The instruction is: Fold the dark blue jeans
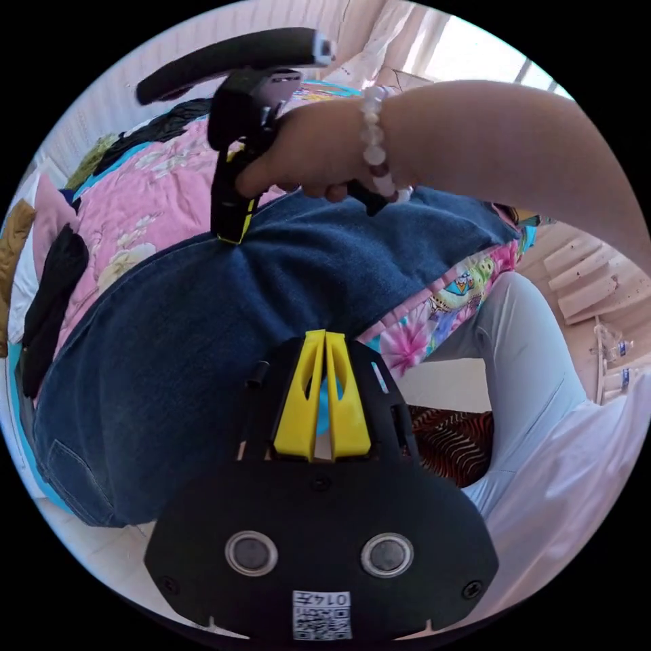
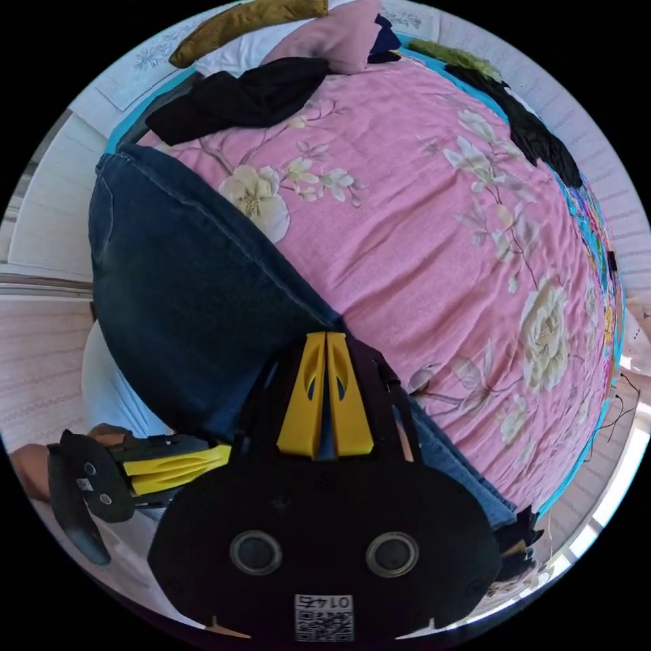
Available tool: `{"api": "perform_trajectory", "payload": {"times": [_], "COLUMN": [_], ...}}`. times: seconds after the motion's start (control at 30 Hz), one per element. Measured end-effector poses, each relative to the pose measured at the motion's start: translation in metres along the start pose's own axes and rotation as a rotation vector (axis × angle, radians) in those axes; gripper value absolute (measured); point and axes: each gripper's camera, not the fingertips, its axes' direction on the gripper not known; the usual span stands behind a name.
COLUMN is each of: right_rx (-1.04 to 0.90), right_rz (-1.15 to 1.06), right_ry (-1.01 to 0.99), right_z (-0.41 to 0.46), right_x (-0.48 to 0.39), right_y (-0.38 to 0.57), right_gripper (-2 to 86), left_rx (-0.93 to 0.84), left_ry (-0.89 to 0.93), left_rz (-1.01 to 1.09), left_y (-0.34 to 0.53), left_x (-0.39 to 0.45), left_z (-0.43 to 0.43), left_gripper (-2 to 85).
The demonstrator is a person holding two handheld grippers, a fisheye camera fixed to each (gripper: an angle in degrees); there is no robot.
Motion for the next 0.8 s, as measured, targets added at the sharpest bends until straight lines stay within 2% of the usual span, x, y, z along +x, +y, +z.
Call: {"api": "perform_trajectory", "payload": {"times": [0.1, 0.2, 0.27, 0.4, 0.53, 0.6, 0.73, 0.8], "right_rx": [0.074, 0.243, 0.489, 0.657, 0.892, 0.931, 1.003, 0.98], "right_rz": [0.069, 0.172, 0.221, 0.509, 0.848, 1.016, 1.311, 1.402], "right_ry": [-0.092, -0.267, -0.418, -0.456, -0.635, -0.593, -0.334, -0.339], "right_z": [0.0, -0.012, -0.031, -0.032, -0.009, 0.003, 0.012, 0.023], "right_x": [0.027, 0.058, 0.08, 0.122, 0.173, 0.186, 0.204, 0.217], "right_y": [0.03, 0.086, 0.167, 0.314, 0.484, 0.54, 0.626, 0.645], "right_gripper": [-0.9, -0.8, -0.6, 1.5, 9.8, 11.5, 12.9, 13.3], "left_rx": [-0.011, -0.01, 0.031, 0.077, 0.094, 0.115, 0.136, 0.132], "left_ry": [-0.03, -0.022, 0.037, 0.114, 0.135, 0.135, 0.14, 0.157], "left_rz": [0.08, 0.125, 0.134, 0.091, 0.126, 0.174, 0.258, 0.308], "left_y": [-0.006, -0.006, 0.0, 0.001, -0.03, -0.062, -0.117, -0.153], "left_x": [0.01, 0.018, 0.021, 0.027, 0.047, 0.067, 0.106, 0.134], "left_z": [0.008, 0.002, -0.006, -0.015, -0.014, -0.011, -0.004, 0.007], "left_gripper": [-1.0, -1.0, -0.9, -0.4, 2.7, 4.3, 5.6, 6.7]}}
